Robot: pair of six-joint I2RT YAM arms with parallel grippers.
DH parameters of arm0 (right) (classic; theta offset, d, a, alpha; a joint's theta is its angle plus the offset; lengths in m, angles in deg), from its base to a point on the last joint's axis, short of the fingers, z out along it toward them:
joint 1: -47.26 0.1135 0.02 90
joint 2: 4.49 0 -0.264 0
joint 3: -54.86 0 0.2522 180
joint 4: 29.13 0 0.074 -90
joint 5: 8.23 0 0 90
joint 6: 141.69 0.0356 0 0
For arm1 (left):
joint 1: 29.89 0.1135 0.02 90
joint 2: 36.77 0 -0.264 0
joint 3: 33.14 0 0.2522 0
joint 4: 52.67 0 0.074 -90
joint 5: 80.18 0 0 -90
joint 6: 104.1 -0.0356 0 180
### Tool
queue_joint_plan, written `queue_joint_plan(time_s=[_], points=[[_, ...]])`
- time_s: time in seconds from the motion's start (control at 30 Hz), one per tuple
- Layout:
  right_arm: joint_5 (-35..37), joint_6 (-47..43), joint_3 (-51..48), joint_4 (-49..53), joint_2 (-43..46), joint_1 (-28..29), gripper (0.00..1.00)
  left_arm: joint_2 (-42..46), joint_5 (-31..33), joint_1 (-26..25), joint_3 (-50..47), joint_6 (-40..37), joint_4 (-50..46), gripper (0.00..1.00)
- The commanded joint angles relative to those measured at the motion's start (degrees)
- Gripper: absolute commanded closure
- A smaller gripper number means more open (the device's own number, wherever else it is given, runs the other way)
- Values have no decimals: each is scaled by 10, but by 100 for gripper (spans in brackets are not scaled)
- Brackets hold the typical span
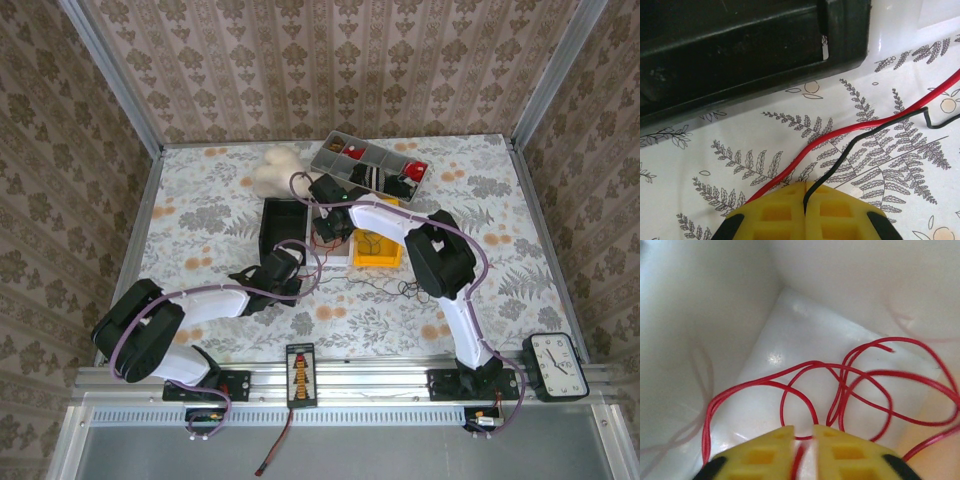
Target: Untangle the cables
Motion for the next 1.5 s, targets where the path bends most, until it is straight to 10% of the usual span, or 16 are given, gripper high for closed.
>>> queue_joint_plan(time_s=[0.0, 0.3, 0.53, 0.87, 1.47], points=[[16, 9, -6, -19, 65, 0, 71, -26, -4, -11, 9, -18, -17, 100], [28, 31, -52, -62, 138, 0, 47, -18, 5, -24, 18, -25, -22, 100], [4, 42, -147, -111, 225, 0, 47, 45, -3, -23, 16, -31, -25, 100], [-81, 51, -317, -167, 351, 48, 47, 250, 56, 7, -15, 25, -44, 31], [-156, 53, -312, -158, 237, 127, 46, 221, -18, 110, -6, 118, -220, 34]])
